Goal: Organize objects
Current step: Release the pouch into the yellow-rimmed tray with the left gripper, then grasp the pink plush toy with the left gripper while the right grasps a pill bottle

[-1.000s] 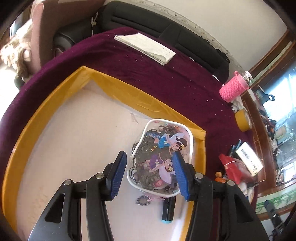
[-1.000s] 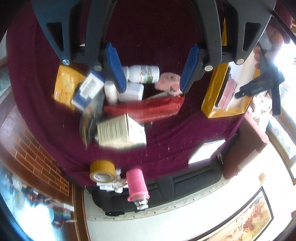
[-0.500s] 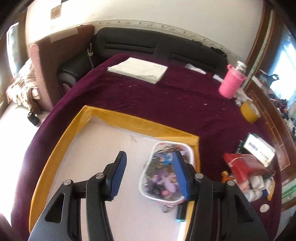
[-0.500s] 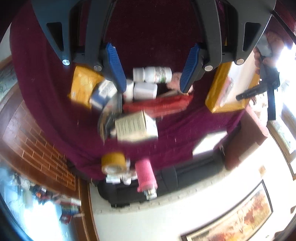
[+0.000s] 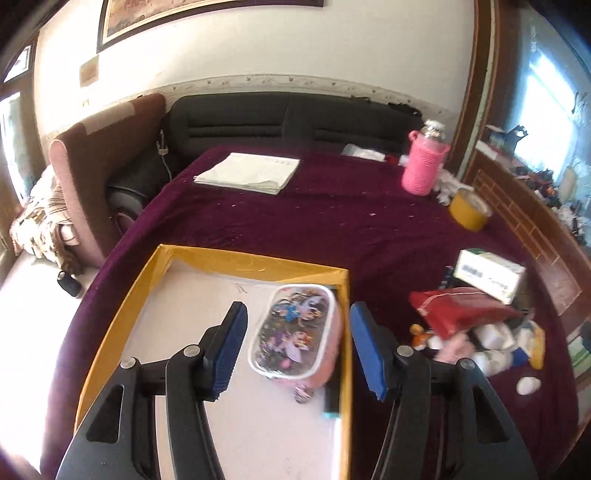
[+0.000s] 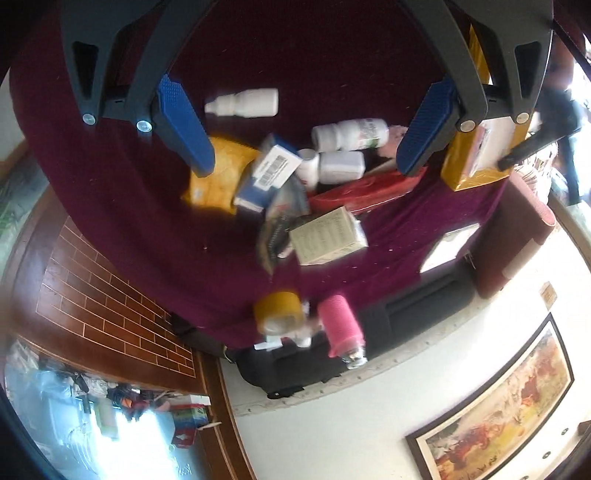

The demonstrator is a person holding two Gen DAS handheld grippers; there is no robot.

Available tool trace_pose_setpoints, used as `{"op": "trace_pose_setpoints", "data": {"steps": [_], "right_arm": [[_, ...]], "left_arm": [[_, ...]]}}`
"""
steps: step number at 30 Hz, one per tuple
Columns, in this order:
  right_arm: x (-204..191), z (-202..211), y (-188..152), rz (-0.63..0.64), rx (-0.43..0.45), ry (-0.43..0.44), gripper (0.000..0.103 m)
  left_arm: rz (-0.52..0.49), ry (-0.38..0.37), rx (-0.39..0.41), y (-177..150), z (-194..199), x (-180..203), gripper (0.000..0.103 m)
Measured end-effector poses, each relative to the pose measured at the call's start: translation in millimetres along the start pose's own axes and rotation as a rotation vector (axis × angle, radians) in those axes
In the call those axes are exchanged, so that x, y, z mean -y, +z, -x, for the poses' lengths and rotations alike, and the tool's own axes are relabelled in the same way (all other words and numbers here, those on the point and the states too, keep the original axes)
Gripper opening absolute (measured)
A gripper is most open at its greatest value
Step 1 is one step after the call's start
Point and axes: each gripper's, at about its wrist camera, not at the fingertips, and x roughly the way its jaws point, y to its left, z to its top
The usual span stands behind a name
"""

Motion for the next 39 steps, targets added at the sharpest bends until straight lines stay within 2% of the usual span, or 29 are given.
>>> {"op": "trace_pose_setpoints", "data": {"steps": [2,4,5,8,11,14,15,17,18,19,21,24,27,29,30,32,33,35,38,39], "right_arm": [[2,-11,15,0.030,-0.027,-0.017,0.099],[0,-26,32,0.076,-0.065,-0.001,0.099],[-3,-35,40,0.092,-0.076,-0.001,0.099],[-19,-62,66,0.169,-0.102,-0.028,0.099],[-38,-86,86,0.238,-0.142,-0.047,0.099],[-50,-95,95,0.237,-0.170,-0.050,0.099],[-53,-91,93,0.233,-0.176,-0.025,0.099],[-56,-73,77,0.213,-0.216,0.128,0.099],[-57,-70,70,0.206,-0.247,0.175,0.099],[-59,-69,54,0.202,-0.312,0.242,0.099],[-60,-73,26,0.220,-0.403,0.304,0.098],[-61,-88,-1,0.274,-0.457,0.320,0.094],[-63,-110,-20,0.318,-0.482,0.273,0.092],[-64,-116,-29,0.312,-0.498,0.277,0.088],[-66,-115,-32,0.304,-0.518,0.299,0.081],[-69,-111,-41,0.283,-0.583,0.395,0.074],[-72,-108,-45,0.303,-0.589,0.405,0.074],[-78,-99,-55,0.386,-0.562,0.347,0.074],[-79,-93,-70,0.450,-0.553,0.314,0.074],[-80,-92,-76,0.467,-0.547,0.292,0.070]], "left_arm": [[0.022,-0.098,-0.003,-9,24,6,0.061],[0.018,-0.189,0.008,-25,46,18,0.062],[0.000,-0.210,0.012,-33,54,25,0.062],[-0.032,-0.231,0.026,-52,64,40,0.062],[-0.035,-0.246,-0.013,-68,60,46,0.062],[-0.038,-0.243,-0.047,-78,55,47,0.062],[-0.051,-0.246,-0.057,-81,53,48,0.062],[-0.049,-0.255,-0.070,-83,48,47,0.062],[-0.036,-0.269,-0.082,-84,46,45,0.062],[-0.022,-0.284,-0.092,-84,44,44,0.061],[0.019,-0.312,-0.118,-86,39,40,0.061],[0.059,-0.326,-0.157,-92,35,38,0.061],[0.055,-0.314,-0.153,-99,43,38,0.061],[0.052,-0.302,-0.148,-102,47,36,0.062],[0.052,-0.291,-0.150,-103,49,34,0.062],[0.056,-0.279,-0.156,-104,50,30,0.062],[0.063,-0.280,-0.158,-105,50,28,0.062],[0.077,-0.285,-0.166,-106,49,26,0.061],[0.070,-0.290,-0.174,-107,50,31,0.062],[0.060,-0.286,-0.173,-106,50,35,0.062]]}}
